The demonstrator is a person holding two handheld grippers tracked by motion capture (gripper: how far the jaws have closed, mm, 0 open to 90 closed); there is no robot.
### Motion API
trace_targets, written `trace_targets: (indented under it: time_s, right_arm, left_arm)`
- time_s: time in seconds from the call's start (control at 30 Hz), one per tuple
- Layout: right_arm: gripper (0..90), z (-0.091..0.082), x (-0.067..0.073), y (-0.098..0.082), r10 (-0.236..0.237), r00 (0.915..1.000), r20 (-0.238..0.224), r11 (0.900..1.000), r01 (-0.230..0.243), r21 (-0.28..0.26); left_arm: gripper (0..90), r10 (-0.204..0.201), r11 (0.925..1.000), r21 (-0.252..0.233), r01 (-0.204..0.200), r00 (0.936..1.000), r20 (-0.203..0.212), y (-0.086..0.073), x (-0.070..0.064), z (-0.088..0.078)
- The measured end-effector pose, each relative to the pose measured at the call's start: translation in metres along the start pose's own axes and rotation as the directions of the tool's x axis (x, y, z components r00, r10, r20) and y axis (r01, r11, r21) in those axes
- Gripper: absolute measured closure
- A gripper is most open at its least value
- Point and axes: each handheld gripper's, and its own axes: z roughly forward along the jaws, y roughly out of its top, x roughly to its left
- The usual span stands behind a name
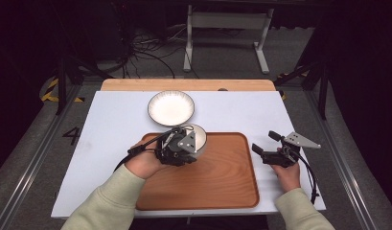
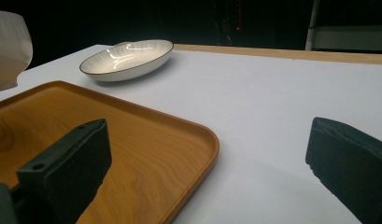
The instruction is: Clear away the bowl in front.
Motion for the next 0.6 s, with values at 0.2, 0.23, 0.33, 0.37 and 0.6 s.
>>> trace_targets:
  time_s: [0.2, 0.23, 0.33, 0.37, 0.6]
  right_arm:
    - [0.8, 0.000, 0.000, 0.000, 0.000, 1.0000, -0.002, 1.000, 0.000, 0.000]
    - [0.8, 0.000, 0.000, 0.000, 0.000, 1.0000, -0.002, 1.000, 0.000, 0.000]
    - [0.8, 0.000, 0.000, 0.000, -0.002, 1.0000, -0.004, 1.000, 0.002, 0.002]
    - [0.8, 0.000, 0.000, 0.000, -0.001, 1.0000, -0.004, 1.000, 0.001, 0.000]
    - [0.8, 0.000, 0.000, 0.000, -0.001, 1.0000, -0.005, 1.000, 0.001, 0.001]
  left_arm:
    - [82.1, 0.015, 0.9996, 0.022, -0.015, 0.9997, 0.018, 0.000, -0.002, 0.006]
    - [82.1, 0.014, 0.9996, 0.024, -0.015, 0.9997, 0.021, 0.000, -0.003, 0.007]
    - [82.1, 0.020, 0.9993, 0.032, -0.021, 0.9993, 0.031, -0.001, -0.004, 0.011]
    - [82.1, 0.021, 0.9991, 0.037, -0.022, 0.9991, 0.037, -0.001, -0.004, 0.013]
    - [82.0, 0.029, 0.9979, 0.056, -0.032, 0.9978, 0.060, -0.002, -0.003, 0.022]
